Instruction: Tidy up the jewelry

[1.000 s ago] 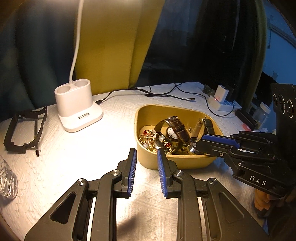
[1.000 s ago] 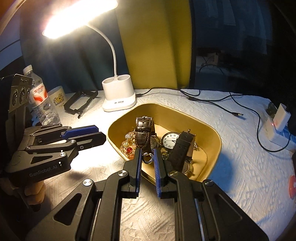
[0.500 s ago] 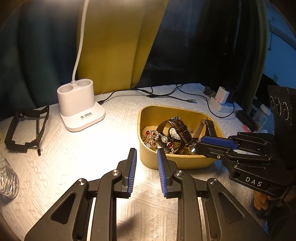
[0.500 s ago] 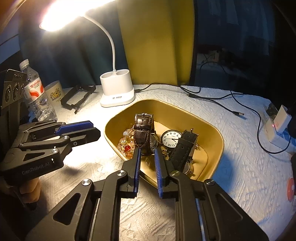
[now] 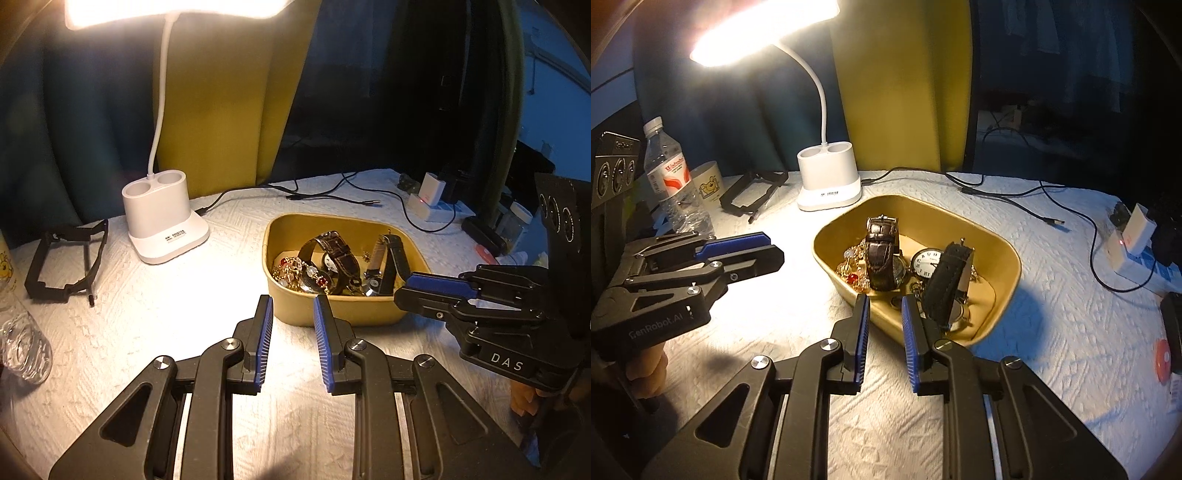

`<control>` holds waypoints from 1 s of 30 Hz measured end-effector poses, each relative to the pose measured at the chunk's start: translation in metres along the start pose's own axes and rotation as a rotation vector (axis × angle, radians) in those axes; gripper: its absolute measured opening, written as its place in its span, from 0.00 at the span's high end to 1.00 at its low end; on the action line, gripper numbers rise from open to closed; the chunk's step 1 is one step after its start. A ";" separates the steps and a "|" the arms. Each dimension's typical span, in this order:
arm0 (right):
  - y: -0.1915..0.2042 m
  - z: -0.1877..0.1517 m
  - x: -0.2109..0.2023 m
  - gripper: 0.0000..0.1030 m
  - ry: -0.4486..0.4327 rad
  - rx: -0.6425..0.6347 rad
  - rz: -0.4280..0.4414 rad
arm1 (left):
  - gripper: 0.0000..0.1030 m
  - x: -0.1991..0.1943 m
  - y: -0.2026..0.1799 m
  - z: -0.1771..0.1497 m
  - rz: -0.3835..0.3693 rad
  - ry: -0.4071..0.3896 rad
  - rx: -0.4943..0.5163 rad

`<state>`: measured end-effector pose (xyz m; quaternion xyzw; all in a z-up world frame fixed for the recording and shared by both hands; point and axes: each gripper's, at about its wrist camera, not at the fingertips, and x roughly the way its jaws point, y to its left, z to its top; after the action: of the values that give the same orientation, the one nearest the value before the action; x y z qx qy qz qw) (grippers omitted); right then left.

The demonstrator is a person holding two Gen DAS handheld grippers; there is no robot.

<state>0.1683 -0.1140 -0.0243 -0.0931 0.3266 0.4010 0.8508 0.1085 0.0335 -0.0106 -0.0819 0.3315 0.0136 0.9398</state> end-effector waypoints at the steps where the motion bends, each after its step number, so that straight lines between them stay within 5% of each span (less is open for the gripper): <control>1: 0.000 -0.001 -0.002 0.83 -0.002 0.001 0.000 | 0.76 -0.002 0.000 -0.001 0.001 -0.001 0.000; 18: 0.000 -0.030 -0.046 0.83 -0.048 0.029 -0.024 | 0.76 -0.040 -0.025 -0.013 0.013 -0.030 0.035; 30: -0.013 -0.046 -0.088 0.83 -0.111 0.071 -0.068 | 0.66 -0.063 -0.058 -0.012 -0.007 -0.068 0.088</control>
<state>0.1153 -0.1968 -0.0056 -0.0516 0.2895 0.3645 0.8836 0.0565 -0.0240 0.0276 -0.0413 0.2994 -0.0016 0.9532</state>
